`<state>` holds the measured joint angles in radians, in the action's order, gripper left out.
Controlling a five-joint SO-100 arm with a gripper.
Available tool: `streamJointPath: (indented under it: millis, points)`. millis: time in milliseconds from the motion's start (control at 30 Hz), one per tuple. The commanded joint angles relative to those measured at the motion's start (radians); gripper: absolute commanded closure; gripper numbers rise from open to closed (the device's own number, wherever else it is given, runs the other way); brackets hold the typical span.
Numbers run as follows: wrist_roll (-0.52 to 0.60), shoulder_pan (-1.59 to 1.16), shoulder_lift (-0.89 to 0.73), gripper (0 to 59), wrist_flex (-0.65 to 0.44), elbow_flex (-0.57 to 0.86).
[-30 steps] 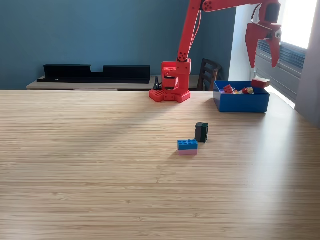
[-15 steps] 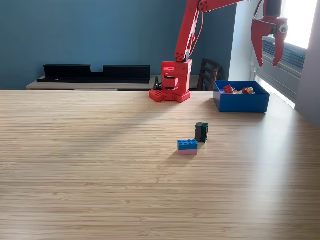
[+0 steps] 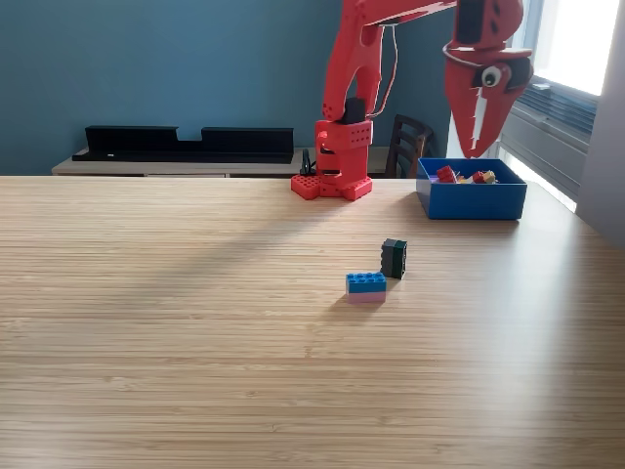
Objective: Grasp a lego block and put it in the bin.
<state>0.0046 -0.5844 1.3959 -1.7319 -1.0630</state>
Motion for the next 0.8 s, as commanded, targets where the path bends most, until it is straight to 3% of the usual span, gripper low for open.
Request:
streamJointPath:
  millis: [33, 300, 800]
  points:
    - [-0.017, 0.212, 0.032, 58.5, -0.029, -0.012]
    - [-0.064, 0.365, 0.034, 58.5, 0.009, -0.133]
    - [-0.035, 0.377, 0.034, 58.5, 0.055, -0.163]
